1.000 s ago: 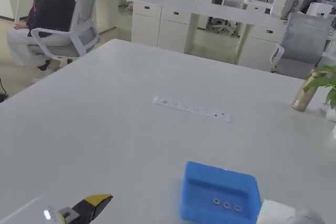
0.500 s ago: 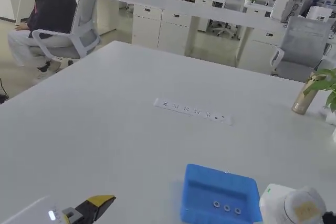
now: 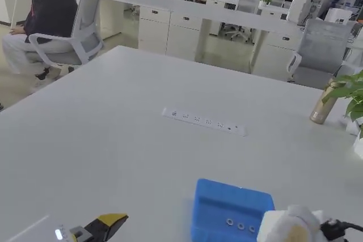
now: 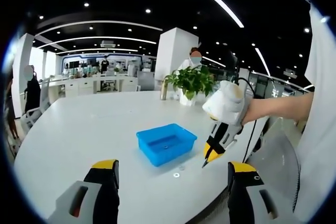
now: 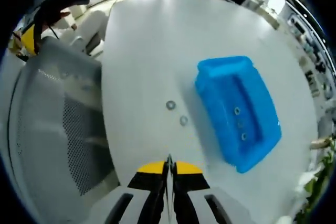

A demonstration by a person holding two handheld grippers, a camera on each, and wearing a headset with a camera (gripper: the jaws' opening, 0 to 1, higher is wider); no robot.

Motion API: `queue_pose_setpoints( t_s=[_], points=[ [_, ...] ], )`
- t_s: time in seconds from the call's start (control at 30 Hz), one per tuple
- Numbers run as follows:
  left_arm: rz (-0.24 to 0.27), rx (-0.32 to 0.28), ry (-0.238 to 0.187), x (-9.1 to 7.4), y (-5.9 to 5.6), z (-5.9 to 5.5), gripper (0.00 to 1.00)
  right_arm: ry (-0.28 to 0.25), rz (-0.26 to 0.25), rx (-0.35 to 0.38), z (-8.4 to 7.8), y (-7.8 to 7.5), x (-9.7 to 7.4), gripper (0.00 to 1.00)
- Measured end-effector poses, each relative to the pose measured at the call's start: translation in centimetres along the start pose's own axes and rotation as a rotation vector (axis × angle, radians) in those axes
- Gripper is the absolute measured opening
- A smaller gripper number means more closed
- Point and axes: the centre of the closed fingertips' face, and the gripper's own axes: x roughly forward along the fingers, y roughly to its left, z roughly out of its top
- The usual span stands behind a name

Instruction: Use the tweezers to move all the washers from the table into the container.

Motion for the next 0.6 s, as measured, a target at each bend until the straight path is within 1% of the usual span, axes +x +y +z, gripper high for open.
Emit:
queue_pose_setpoints(
  t_s=[0.03, 0.07, 0.1, 0.13, 0.17, 0.2, 0.23, 0.27, 0.3, 0.37, 0.4, 0.47, 0.5, 0.53, 0.57, 0.6],
  points=[
    [-0.002, 0.003, 0.002, 0.0, -0.1, 0.0, 0.87, -0.007, 0.008, 0.008, 0.3, 0.3, 0.4, 0.01],
    [-0.003, 0.005, 0.003, 0.0, -0.1, 0.0, 0.87, -0.035, 0.011, 0.018, 0.9, 0.3, 0.7, 0.01],
    [-0.003, 0.007, 0.004, 0.0, 0.0, -0.1, 0.87, -0.039, -0.004, 0.013, 1.1, -0.2, 0.5, 0.01],
    [-0.004, 0.007, 0.005, 0.0, 0.0, -0.1, 0.87, -0.089, 0.004, 0.022, 1.9, -0.3, 0.5, 0.01],
    [-0.004, 0.006, 0.005, 0.0, 0.0, -0.1, 0.87, -0.150, 0.008, 0.065, 2.8, -0.4, 0.5, 0.00],
    [-0.004, 0.005, 0.004, 0.0, 0.0, -0.1, 0.87, -0.228, 0.024, 0.112, 3.8, -0.4, 0.5, 0.00],
    [-0.006, 0.003, 0.003, -0.1, 0.0, -0.1, 0.87, -0.274, 0.040, 0.134, 4.3, -0.2, 0.4, 0.01],
    [-0.006, 0.004, 0.003, -0.1, 0.0, -0.1, 0.86, -0.319, 0.043, 0.149, 4.7, -0.3, 0.4, 0.01],
    [-0.006, 0.008, 0.006, -0.1, 0.0, -0.1, 0.86, -0.353, 0.049, 0.189, 4.7, -0.8, 0.8, 0.01],
    [0.000, 0.013, 0.008, -0.1, 0.1, -0.1, 0.86, -0.394, 0.015, 0.199, 4.5, -1.4, 0.8, 0.01],
    [0.005, 0.011, 0.004, -0.2, 0.2, 0.0, 0.86, -0.442, 0.010, 0.195, 4.5, -1.4, 0.7, 0.01],
    [0.003, 0.004, -0.001, -0.2, 0.3, 0.1, 0.86, -0.552, 0.010, 0.253, 4.9, -1.4, 0.3, 0.01],
    [0.002, 0.004, -0.001, -0.2, 0.3, 0.1, 0.86, -0.592, 0.025, 0.269, 5.0, -1.3, 0.2, 0.02],
    [0.001, 0.008, 0.004, -0.2, 0.3, 0.1, 0.86, -0.659, 0.024, 0.284, 5.2, -1.4, 0.1, 0.02],
    [0.001, 0.012, 0.007, -0.2, 0.3, 0.0, 0.85, -0.716, 0.009, 0.308, 5.2, -2.0, 0.1, 0.02],
    [-0.001, 0.014, 0.009, -0.1, 0.3, 0.0, 0.85, -0.770, 0.014, 0.361, 5.1, -2.3, 0.1, 0.02]
  ],
)
